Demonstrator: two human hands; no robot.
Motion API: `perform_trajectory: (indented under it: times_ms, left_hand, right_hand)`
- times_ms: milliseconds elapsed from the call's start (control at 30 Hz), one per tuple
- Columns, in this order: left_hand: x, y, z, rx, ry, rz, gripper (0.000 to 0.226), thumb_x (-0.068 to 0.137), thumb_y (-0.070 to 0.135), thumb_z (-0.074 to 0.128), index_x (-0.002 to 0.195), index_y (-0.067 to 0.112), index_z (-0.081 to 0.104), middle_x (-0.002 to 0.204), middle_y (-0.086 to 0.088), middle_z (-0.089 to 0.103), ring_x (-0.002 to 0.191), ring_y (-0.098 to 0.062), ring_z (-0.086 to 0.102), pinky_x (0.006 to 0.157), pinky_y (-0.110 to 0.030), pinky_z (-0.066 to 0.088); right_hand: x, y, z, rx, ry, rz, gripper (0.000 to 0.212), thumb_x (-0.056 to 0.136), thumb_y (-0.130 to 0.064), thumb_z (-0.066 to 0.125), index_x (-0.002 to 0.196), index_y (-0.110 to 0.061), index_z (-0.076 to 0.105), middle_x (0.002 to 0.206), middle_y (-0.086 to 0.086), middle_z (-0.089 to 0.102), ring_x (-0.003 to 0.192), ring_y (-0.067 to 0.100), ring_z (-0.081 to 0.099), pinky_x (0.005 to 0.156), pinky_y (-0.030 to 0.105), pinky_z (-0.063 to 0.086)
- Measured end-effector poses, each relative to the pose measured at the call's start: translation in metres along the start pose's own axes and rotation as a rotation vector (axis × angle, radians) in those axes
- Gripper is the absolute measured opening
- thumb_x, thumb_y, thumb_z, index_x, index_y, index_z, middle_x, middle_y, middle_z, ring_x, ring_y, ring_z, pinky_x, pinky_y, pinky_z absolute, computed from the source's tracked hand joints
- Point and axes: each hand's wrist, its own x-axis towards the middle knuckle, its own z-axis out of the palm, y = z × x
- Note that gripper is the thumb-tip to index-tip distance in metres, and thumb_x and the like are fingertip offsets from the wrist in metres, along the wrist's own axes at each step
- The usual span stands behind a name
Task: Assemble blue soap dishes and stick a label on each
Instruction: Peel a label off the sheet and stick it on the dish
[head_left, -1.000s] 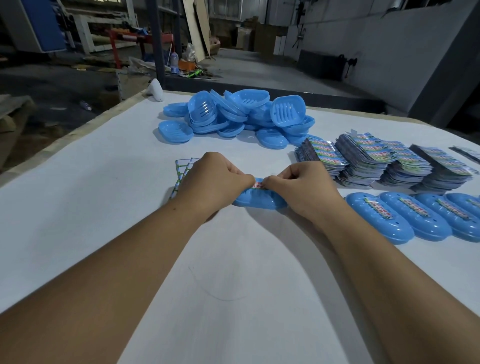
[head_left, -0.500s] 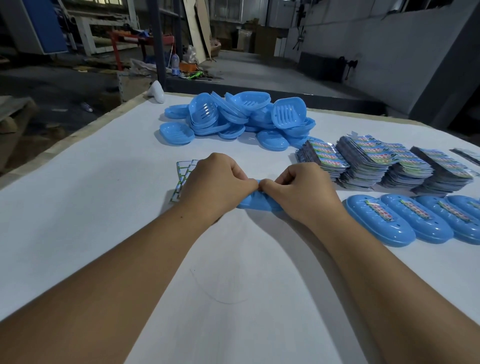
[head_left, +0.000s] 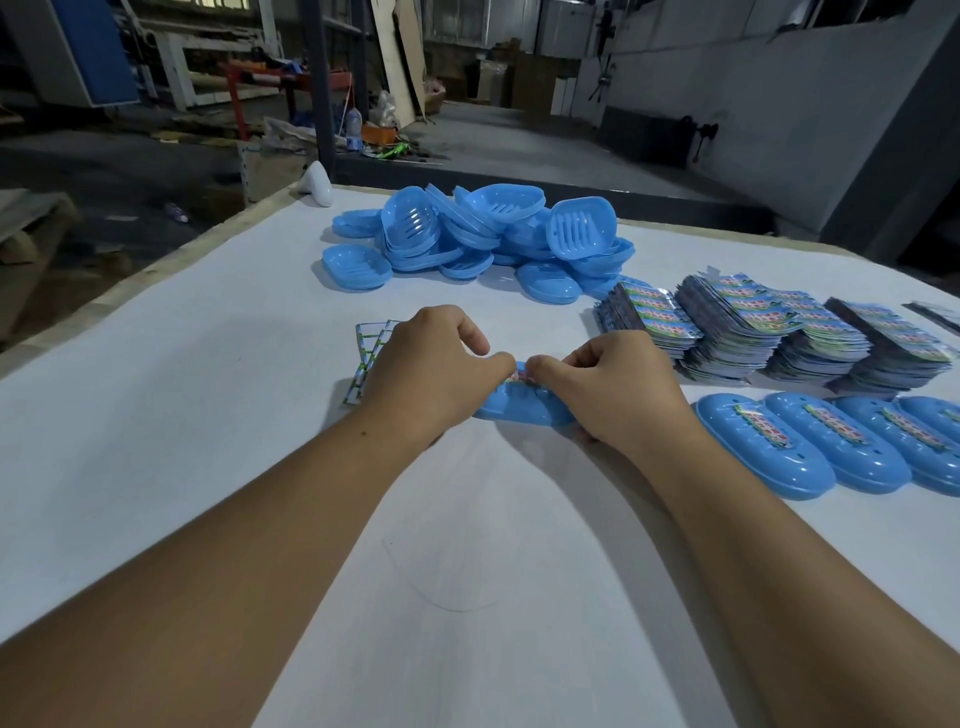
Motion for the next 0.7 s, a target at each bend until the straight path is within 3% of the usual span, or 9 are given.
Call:
perform_trajectory:
  times_ms: [267, 367, 467, 600, 700]
  left_hand:
    - [-0.001, -0.002, 0.0, 0.006, -0.011, -0.006, 0.024, 0.074, 0.052, 0.074, 0.08, 0.033, 0.061, 0.074, 0.015, 0.062, 0.067, -0.001, 0.06, 0.055, -0.022, 0.042]
    - [-0.001, -0.003, 0.0, -0.069, 0.011, -0.012, 0.022, 0.079, 0.051, 0.069, 0.077, 0.03, 0.062, 0.071, 0.013, 0.066, 0.069, -0.008, 0.064, 0.059, -0.025, 0.046]
    - [0.001, -0.003, -0.003, -0.165, 0.044, -0.029, 0.02, 0.085, 0.046, 0.065, 0.077, 0.028, 0.062, 0.074, 0.011, 0.066, 0.076, -0.012, 0.065, 0.065, -0.03, 0.049]
    - [0.002, -0.004, -0.006, -0.235, 0.103, 0.0, 0.021, 0.089, 0.044, 0.063, 0.076, 0.028, 0.059, 0.07, 0.01, 0.064, 0.072, -0.012, 0.061, 0.065, -0.031, 0.046]
    - [-0.001, -0.005, -0.011, -0.223, 0.129, 0.053, 0.023, 0.093, 0.044, 0.061, 0.077, 0.028, 0.055, 0.05, 0.007, 0.058, 0.053, -0.005, 0.057, 0.055, -0.028, 0.04]
  right_hand:
    - [0.001, 0.003, 0.001, -0.002, 0.018, -0.018, 0.034, 0.078, -0.043, 0.074, 0.06, -0.015, 0.068, 0.046, -0.008, 0.062, 0.038, 0.006, 0.052, 0.047, 0.024, 0.039]
    - [0.001, 0.004, -0.003, 0.037, 0.094, -0.045, 0.031, 0.083, -0.043, 0.068, 0.065, -0.018, 0.065, 0.054, -0.011, 0.063, 0.054, 0.006, 0.056, 0.051, 0.025, 0.037]
    - [0.0, 0.006, -0.007, 0.101, 0.062, -0.13, 0.019, 0.084, -0.045, 0.07, 0.088, -0.027, 0.07, 0.078, -0.013, 0.066, 0.072, 0.007, 0.059, 0.066, 0.029, 0.046]
    - [-0.011, 0.004, -0.003, -0.037, -0.189, -0.319, 0.06, 0.077, -0.05, 0.073, 0.134, -0.035, 0.059, 0.129, -0.016, 0.063, 0.115, 0.005, 0.057, 0.095, 0.024, 0.044]
    - [-0.017, -0.001, -0.001, -0.145, -0.219, -0.361, 0.067, 0.076, -0.046, 0.076, 0.139, -0.033, 0.056, 0.13, -0.012, 0.064, 0.117, 0.008, 0.059, 0.099, 0.025, 0.046]
